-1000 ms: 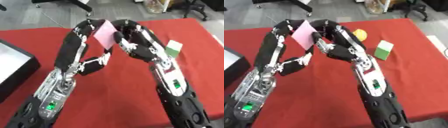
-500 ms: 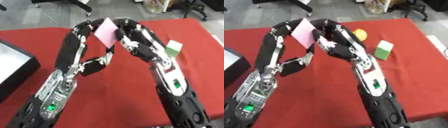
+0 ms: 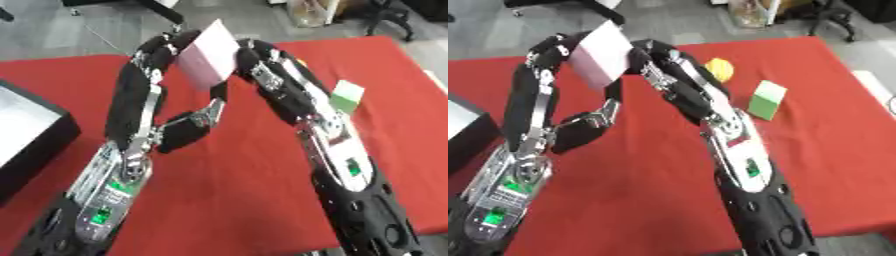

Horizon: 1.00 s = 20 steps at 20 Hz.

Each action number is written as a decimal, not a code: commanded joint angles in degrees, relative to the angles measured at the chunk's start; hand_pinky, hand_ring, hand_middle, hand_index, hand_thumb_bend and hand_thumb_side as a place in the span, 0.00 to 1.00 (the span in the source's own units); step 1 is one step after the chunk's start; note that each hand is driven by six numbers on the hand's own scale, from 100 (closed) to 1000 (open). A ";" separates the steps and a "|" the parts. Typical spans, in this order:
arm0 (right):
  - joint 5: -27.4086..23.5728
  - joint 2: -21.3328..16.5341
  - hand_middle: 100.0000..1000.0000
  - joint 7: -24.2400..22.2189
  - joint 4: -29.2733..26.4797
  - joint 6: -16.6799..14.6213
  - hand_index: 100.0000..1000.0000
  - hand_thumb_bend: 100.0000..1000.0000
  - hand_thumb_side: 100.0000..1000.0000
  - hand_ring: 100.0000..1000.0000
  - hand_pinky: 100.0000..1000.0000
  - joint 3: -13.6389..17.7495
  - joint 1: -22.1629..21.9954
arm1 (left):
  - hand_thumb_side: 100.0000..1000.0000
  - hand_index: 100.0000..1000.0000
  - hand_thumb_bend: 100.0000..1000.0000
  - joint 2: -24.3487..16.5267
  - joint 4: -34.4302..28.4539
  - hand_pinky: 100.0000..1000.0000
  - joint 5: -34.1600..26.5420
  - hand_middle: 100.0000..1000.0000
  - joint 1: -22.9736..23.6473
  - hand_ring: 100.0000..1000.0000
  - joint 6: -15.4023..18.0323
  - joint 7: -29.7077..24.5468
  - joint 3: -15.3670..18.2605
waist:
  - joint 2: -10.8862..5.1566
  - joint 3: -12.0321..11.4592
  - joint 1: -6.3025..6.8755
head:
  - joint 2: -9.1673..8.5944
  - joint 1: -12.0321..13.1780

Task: Pick up the objects with one hand, pass them to the other hand, and then place them into the box on the other side of the table.

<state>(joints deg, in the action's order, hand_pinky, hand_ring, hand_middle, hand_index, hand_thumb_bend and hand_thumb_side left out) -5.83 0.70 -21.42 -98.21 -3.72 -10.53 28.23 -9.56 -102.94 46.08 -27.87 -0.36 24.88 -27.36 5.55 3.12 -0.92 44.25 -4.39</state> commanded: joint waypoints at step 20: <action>-2.47 0.17 0.67 2.44 0.12 1.15 0.69 0.02 0.72 0.82 0.81 0.15 0.71 | 0.31 0.62 0.00 -2.23 -7.69 0.58 1.28 0.55 1.35 0.57 4.39 -0.18 -0.58 | -0.80 -0.08 0.13 | -0.13 -0.39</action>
<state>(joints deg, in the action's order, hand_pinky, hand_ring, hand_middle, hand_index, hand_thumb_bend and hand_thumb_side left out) -7.75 0.75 -19.47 -97.48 -2.65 -10.68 28.21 -11.01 -109.15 47.49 -26.00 3.62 24.68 -27.90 5.54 3.05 -0.92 44.25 -4.70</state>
